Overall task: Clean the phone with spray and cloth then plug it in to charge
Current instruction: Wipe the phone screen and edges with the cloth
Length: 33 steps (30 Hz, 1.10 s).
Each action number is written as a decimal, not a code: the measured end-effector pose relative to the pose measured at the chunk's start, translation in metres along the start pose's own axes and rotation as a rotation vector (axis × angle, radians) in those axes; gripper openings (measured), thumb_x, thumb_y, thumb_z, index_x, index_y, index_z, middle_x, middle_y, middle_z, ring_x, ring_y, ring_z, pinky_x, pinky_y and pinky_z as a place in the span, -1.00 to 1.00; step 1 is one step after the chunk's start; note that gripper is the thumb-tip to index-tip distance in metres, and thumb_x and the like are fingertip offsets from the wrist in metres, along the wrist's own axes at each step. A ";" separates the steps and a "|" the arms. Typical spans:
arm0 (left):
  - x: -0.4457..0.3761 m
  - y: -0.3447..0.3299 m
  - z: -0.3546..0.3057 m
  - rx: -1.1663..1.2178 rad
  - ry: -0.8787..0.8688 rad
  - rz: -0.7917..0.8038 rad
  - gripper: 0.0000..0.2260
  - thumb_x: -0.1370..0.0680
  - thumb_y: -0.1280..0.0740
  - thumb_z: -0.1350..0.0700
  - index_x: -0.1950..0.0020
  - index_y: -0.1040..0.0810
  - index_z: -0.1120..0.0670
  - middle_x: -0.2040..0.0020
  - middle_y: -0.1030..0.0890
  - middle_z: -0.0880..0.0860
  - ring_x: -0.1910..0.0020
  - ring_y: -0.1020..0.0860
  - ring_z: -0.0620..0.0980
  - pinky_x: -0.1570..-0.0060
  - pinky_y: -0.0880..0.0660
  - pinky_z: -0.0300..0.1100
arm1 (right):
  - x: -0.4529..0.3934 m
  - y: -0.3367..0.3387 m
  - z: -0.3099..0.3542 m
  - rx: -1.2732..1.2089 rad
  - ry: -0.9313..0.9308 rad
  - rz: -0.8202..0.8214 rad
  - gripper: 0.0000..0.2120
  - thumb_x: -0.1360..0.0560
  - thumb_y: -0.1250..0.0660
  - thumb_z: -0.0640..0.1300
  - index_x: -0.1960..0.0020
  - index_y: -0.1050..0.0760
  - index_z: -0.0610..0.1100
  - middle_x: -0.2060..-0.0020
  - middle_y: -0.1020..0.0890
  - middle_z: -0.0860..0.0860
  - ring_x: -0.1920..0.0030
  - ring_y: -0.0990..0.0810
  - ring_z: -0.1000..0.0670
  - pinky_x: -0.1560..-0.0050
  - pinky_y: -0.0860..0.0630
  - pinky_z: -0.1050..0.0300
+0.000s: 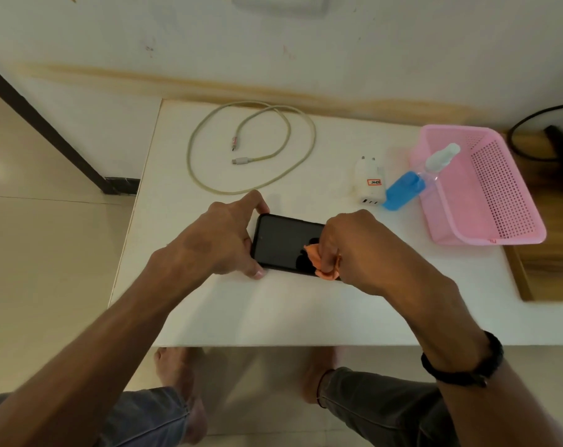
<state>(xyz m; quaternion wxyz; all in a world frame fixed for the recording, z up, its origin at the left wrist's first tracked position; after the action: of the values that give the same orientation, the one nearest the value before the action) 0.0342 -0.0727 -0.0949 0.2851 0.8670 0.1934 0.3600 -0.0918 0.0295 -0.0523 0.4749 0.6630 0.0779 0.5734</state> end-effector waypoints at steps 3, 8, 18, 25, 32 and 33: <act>0.000 0.000 0.001 -0.012 0.008 0.000 -0.25 -0.29 -0.69 0.14 -0.32 -0.36 -0.15 0.15 -0.70 0.03 0.28 -0.62 -0.07 0.51 -0.34 -0.34 | 0.005 0.003 -0.026 0.011 -0.049 -0.052 -0.75 -0.57 -0.40 -0.13 -0.19 -0.64 -0.22 -0.10 -0.70 -0.13 -0.13 -0.65 -0.11 -0.23 -0.57 0.01; -0.001 0.001 0.003 -0.020 0.010 0.009 -0.22 -0.27 -0.71 0.12 -0.35 -0.35 -0.14 0.14 -0.69 0.02 0.25 -0.61 -0.09 0.46 -0.36 -0.29 | 0.000 0.011 -0.075 -0.050 -0.196 -0.192 -0.78 -0.56 -0.43 -0.13 -0.14 -0.64 -0.23 0.02 -0.63 -0.14 0.14 -0.59 -0.04 0.11 -0.55 0.15; -0.003 0.000 0.003 -0.053 0.015 0.010 -0.21 -0.26 -0.71 0.10 -0.35 -0.34 -0.08 0.13 -0.66 0.01 0.29 -0.59 -0.09 0.50 -0.35 -0.29 | 0.005 0.032 0.008 -0.356 0.298 -0.581 -0.83 -0.48 -0.46 -0.28 0.10 -0.74 -0.03 0.09 -0.70 0.04 0.10 -0.68 0.06 0.01 -0.56 0.37; -0.001 0.001 0.003 -0.060 0.030 0.001 -0.22 -0.24 -0.72 0.07 -0.32 -0.36 -0.07 0.04 -0.67 0.03 0.35 -0.55 -0.09 0.58 -0.32 -0.34 | -0.008 0.001 0.053 -0.177 0.313 -0.474 -0.83 -0.58 -0.31 -0.15 0.05 -0.69 -0.02 0.15 -0.52 -0.01 0.25 -0.57 0.01 0.26 -0.54 0.15; -0.002 -0.001 0.004 -0.030 0.027 0.015 -0.21 -0.25 -0.71 0.11 -0.34 -0.34 -0.07 0.15 -0.66 0.02 0.23 -0.62 -0.02 0.44 -0.37 -0.21 | -0.014 0.016 -0.012 -0.282 0.011 -0.470 -0.91 -0.52 -0.43 -0.13 0.00 -0.66 -0.12 0.14 -0.68 -0.09 0.13 -0.68 -0.09 0.04 -0.67 0.01; -0.003 -0.001 0.004 -0.027 0.026 0.014 -0.20 -0.25 -0.71 0.11 -0.35 -0.34 -0.07 0.16 -0.65 0.02 0.23 -0.62 -0.02 0.43 -0.38 -0.21 | -0.014 0.018 -0.024 -0.278 -0.023 -0.461 -0.89 -0.52 -0.44 -0.12 -0.01 -0.64 -0.13 0.11 -0.67 -0.11 0.11 -0.67 -0.10 0.04 -0.65 0.05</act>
<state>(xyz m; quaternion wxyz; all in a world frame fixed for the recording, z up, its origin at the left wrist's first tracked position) 0.0353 -0.0749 -0.0991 0.2915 0.8597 0.1860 0.3760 -0.1242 0.0233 -0.0513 0.6801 0.5629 0.1418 0.4477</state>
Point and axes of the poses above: each hand's wrist, its own x-axis away from the middle knuckle, its own y-axis out of the back of the hand, z = x × y, the point moved 9 cm from there along -x, towards the middle knuckle
